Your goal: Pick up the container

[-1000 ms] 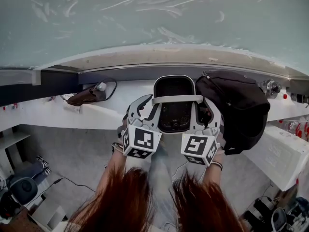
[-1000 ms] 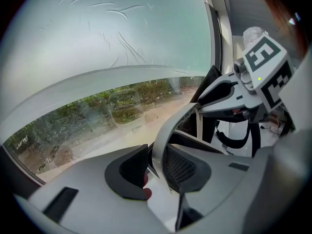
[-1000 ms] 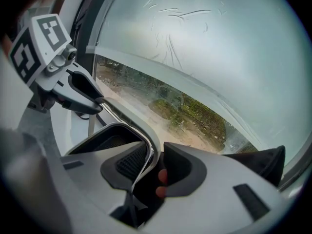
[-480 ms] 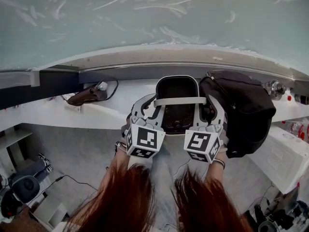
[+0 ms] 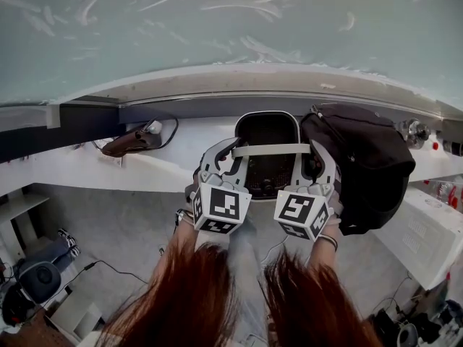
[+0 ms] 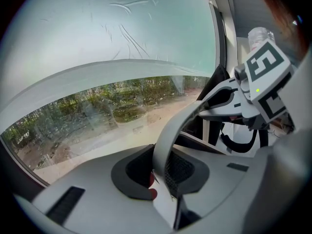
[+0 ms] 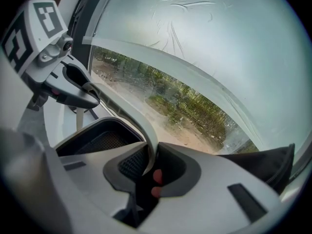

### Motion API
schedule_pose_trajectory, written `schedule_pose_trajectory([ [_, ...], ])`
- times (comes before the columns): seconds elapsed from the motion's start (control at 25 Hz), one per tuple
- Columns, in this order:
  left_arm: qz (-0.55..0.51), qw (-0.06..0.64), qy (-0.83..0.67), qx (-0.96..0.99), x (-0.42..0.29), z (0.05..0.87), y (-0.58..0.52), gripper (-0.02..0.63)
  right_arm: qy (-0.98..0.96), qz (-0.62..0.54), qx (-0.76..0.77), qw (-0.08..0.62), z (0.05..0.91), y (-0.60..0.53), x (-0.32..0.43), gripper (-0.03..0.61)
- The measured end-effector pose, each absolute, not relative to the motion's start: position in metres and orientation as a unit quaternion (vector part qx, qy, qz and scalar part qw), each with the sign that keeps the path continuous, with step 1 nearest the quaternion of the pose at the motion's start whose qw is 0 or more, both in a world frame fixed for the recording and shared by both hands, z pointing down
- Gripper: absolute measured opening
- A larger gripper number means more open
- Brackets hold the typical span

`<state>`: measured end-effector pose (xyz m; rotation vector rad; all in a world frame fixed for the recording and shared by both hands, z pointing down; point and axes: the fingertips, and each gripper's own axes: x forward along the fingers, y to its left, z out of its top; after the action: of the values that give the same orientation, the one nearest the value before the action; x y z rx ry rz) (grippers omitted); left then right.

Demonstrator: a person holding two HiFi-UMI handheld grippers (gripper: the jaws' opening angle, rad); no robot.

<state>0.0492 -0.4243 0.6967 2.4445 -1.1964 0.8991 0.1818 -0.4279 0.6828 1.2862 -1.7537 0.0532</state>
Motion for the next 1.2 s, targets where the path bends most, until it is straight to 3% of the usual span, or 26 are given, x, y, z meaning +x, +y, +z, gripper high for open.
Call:
schedule_pose_trajectory([
  [1.2, 0.320, 0.087, -0.411, 0.849, 0.044, 0.682, -0.391, 0.069, -0.719, 0.007, 0.521, 0.459, 0.675, -0.391, 0.175, 0.070],
])
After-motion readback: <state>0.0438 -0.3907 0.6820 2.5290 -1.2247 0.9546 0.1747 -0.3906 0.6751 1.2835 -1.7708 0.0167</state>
